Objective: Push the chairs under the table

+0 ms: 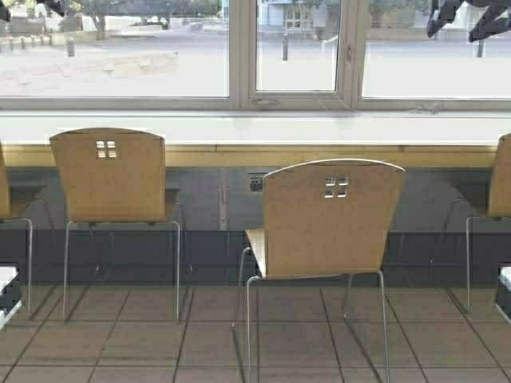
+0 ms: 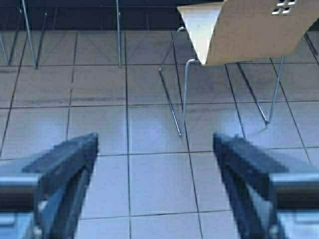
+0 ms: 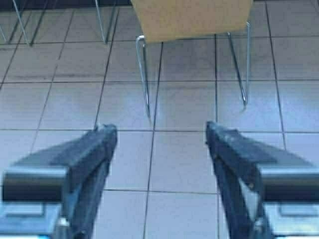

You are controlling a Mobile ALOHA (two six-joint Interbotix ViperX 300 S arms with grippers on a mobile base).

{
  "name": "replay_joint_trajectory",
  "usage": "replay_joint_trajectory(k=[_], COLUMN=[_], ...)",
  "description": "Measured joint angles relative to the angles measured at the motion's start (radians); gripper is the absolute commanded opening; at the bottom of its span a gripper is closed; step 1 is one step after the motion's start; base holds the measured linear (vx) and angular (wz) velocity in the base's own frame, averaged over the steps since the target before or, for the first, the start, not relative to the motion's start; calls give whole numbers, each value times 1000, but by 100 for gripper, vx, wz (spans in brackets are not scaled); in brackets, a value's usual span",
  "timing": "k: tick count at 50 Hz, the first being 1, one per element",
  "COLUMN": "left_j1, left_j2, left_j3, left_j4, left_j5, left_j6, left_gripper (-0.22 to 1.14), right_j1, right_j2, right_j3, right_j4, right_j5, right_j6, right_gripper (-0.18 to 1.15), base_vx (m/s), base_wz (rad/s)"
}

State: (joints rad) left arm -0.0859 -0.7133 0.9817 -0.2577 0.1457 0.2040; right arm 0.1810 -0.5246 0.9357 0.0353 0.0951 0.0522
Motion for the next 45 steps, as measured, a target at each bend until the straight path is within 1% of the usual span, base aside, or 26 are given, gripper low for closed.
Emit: replay_joint_trajectory(k=[21,45], left_j1=[2,0], left_j2=[21,21], left_j3=[0,0], left_j4=[0,0], left_j5=[0,0], left_j6=[-2,5], left_gripper=[99,99], right_j1=[0,-3], right_j2=[8,18], right_j3=[-3,-15], right_j4=[31,60], right_j5=[20,43], right_j6=[6,6], right_gripper=[90,90], base_vx=[12,27], base_wz=[-9,-8])
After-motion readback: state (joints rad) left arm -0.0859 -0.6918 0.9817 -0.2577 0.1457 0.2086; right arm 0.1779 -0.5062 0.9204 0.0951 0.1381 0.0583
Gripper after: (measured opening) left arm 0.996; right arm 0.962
